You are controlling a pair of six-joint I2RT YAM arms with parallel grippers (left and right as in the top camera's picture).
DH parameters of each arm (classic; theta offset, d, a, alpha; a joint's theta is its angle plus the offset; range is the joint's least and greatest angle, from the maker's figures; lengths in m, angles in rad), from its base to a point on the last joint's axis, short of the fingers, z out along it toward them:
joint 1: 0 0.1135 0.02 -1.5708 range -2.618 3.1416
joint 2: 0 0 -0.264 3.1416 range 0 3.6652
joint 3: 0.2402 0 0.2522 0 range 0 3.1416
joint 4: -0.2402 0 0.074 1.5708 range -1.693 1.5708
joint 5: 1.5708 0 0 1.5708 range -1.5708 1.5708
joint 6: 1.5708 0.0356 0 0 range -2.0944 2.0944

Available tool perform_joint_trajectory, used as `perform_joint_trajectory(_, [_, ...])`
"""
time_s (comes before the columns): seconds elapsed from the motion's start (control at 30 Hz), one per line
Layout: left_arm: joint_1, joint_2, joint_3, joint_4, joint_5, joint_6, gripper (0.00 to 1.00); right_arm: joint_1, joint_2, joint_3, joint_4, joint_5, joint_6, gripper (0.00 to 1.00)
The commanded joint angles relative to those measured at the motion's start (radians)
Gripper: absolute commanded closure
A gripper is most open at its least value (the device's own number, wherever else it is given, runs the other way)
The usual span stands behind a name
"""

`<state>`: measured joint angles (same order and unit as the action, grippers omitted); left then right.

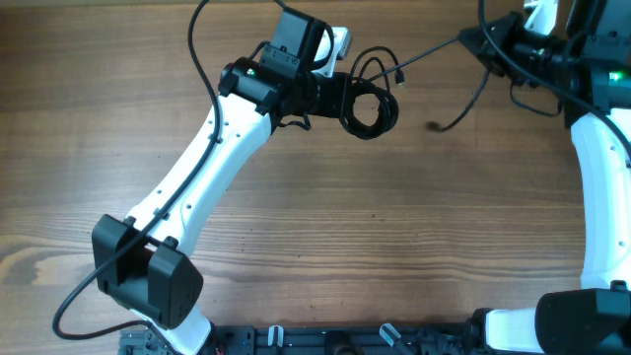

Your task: Untangle cables

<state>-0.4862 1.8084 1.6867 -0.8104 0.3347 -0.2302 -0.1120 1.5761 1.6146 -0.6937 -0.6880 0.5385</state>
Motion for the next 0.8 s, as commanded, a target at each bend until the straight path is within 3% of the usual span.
perform_joint_trajectory(0.0, [0.045,0.021,-0.034,-0.061,-0.214,-0.009,0.96,-0.06,-0.045,0.035,0.073,0.047,0.022,0.96])
perform_joint_trajectory(0.13, [0.045,0.021,-0.034,-0.073,-0.21,-0.009,0.96,-0.056,-0.035,0.034,0.051,0.281,0.023,0.96])
perform_joint_trajectory(0.23, [0.045,0.021,-0.034,-0.083,-0.126,0.012,0.96,-0.04,-0.005,0.026,0.041,0.422,0.022,0.96])
perform_joint_trajectory(0.43, [0.045,0.021,-0.034,-0.076,0.17,0.123,0.96,-0.019,0.104,0.026,0.028,0.46,0.011,0.96])
perform_joint_trajectory(0.57, [0.045,0.021,-0.034,-0.083,0.243,0.122,0.96,-0.019,0.173,0.026,0.025,0.474,0.007,0.96])
perform_joint_trajectory(0.6, [0.045,0.021,-0.034,-0.084,0.254,0.122,0.96,-0.019,0.182,0.026,0.022,0.473,0.005,0.89])
perform_joint_trajectory(0.63, [0.045,0.021,-0.034,-0.083,0.266,0.121,0.96,-0.019,0.189,0.026,0.015,0.457,-0.013,0.66])
perform_joint_trajectory(0.7, [0.046,0.02,-0.034,-0.076,0.291,0.117,0.96,-0.019,0.194,0.026,-0.006,0.436,-0.046,0.08])
perform_joint_trajectory(0.73, [0.046,0.02,-0.033,-0.07,0.299,0.111,0.96,-0.019,0.193,0.026,-0.021,0.425,-0.062,0.0])
perform_joint_trajectory(0.77, [0.046,0.02,-0.033,-0.061,0.303,0.101,0.96,-0.019,0.193,0.027,-0.038,0.406,-0.082,0.0])
